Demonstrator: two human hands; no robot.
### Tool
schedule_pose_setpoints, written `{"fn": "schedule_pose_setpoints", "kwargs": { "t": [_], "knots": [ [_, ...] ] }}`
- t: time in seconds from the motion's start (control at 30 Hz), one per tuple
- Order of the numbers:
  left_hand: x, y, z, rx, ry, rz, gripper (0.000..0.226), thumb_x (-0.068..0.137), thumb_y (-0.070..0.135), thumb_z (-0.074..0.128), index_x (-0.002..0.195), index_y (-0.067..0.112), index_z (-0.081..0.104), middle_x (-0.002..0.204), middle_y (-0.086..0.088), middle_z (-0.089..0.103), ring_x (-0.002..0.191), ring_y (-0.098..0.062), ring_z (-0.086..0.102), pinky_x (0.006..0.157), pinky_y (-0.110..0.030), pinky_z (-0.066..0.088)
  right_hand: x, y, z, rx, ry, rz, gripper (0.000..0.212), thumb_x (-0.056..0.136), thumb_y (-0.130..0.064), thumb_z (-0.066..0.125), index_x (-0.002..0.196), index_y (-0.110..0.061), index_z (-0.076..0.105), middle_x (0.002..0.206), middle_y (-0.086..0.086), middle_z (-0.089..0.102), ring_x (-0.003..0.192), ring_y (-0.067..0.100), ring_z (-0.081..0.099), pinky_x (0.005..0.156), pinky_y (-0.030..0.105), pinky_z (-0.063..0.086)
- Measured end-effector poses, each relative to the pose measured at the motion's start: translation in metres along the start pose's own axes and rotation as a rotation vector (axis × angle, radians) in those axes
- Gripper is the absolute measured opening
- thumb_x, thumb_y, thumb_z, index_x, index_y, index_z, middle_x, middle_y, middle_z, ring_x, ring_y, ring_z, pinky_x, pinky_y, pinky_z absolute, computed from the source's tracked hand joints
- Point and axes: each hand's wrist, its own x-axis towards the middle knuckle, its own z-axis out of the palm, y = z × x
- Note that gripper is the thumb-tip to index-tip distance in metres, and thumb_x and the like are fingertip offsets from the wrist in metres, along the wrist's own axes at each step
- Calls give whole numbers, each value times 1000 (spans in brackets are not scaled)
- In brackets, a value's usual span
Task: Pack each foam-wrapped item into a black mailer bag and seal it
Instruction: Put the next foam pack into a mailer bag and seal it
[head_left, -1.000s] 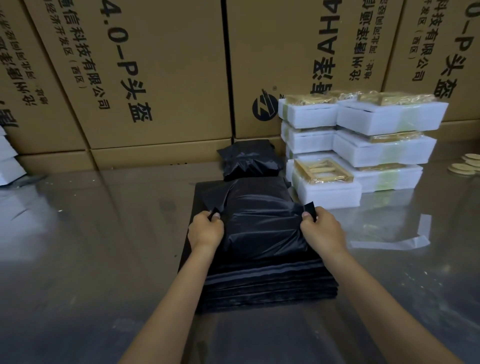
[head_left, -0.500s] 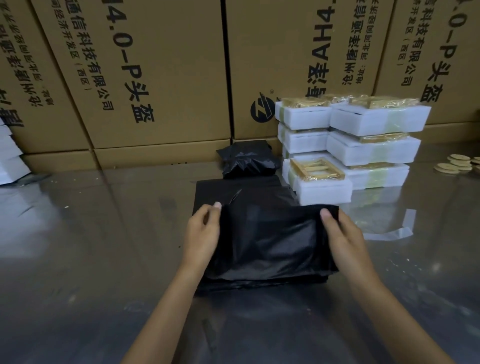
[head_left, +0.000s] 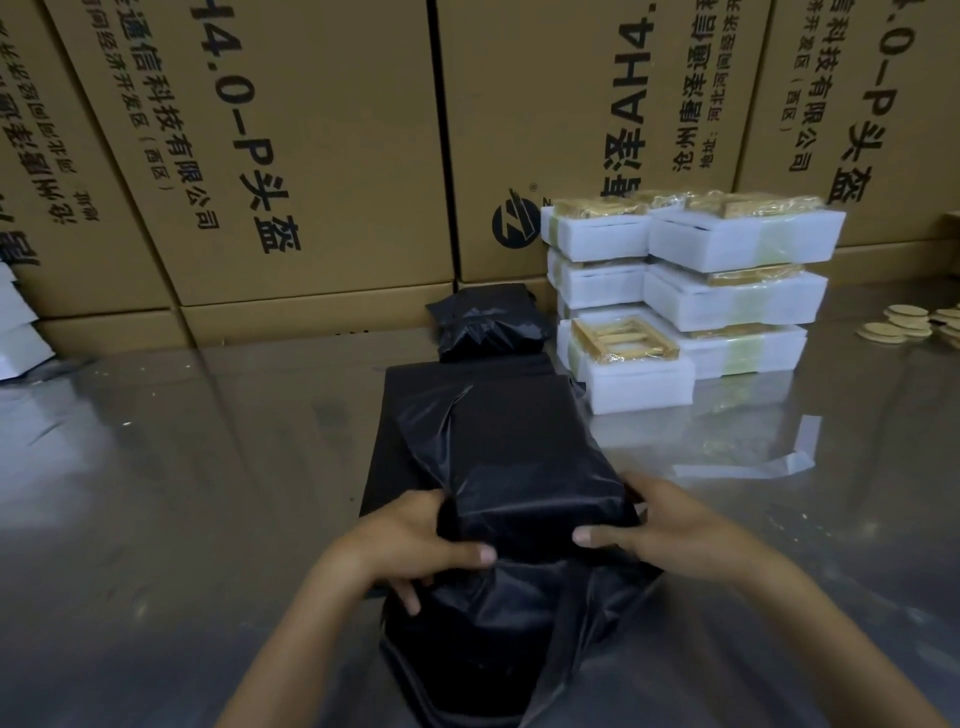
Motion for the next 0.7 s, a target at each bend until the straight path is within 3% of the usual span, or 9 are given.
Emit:
{"fn": "schedule_pose_setpoints", "kwargs": {
  "t": [0.07,0.13,0.2,0.3,0.4,0.5,0.6,0.67,0.7],
  "knots": [
    [4,10,14,154,170,-11,49,88,50,69,122,20,52,95,-1,64,65,-22,71,54,-34,59,5,-6,6,-148,60,-38,40,86,-40,77,119,-35,56,111,-21,66,104,-1,63,78,6,46],
    [7,13,25,275,367,-16,37,92,51,64,94,17,50,84,-1,59,54,-17,61,47,-29,47,8,-8,10,-289,125,-22,38,91,-45,70,120,-24,58,111,-8,68,105,13,63,84,21,49],
    [10,13,34,290,521,4,40,94,48,63,77,19,41,77,3,50,59,-11,46,51,-28,35,9,-9,17,-341,215,11,37,93,-46,66,111,-15,58,99,0,67,98,22,65,75,28,48],
    [15,11,40,281,659,9,45,92,46,65,72,19,36,73,3,47,64,-15,43,59,-31,35,11,-12,30,-390,334,11,40,94,-50,63,102,-10,58,88,7,64,92,30,65,66,32,44],
    [18,12,40,333,686,-13,46,90,50,66,73,20,35,72,4,46,72,-21,51,60,-31,36,12,-8,32,-447,413,6,43,93,-54,62,97,-11,59,86,9,66,90,32,66,66,35,47],
    [16,7,33,326,632,24,44,86,59,67,89,19,47,82,3,57,88,-24,64,68,-34,48,10,-1,26,-382,391,-19,46,87,-60,65,83,-14,64,69,-1,66,71,20,66,64,36,53],
    [6,-10,12,26,462,128,50,77,70,66,88,22,59,76,6,60,68,-9,57,61,-27,44,-4,12,14,-96,430,-78,52,80,-68,61,65,-18,57,52,-2,55,52,14,55,54,33,41],
    [-4,-26,2,-139,434,215,43,75,69,59,88,28,64,72,2,58,60,-5,52,60,-23,41,-14,30,6,-23,504,-143,36,85,-64,54,80,-29,62,66,-1,65,59,14,61,60,39,48],
    [-8,-35,-1,-157,477,270,33,80,63,59,92,33,66,76,2,61,62,-3,54,61,-20,44,-23,38,2,-76,518,-188,16,91,-55,54,91,-41,61,77,-7,68,65,10,64,62,38,51]
  ]
}}
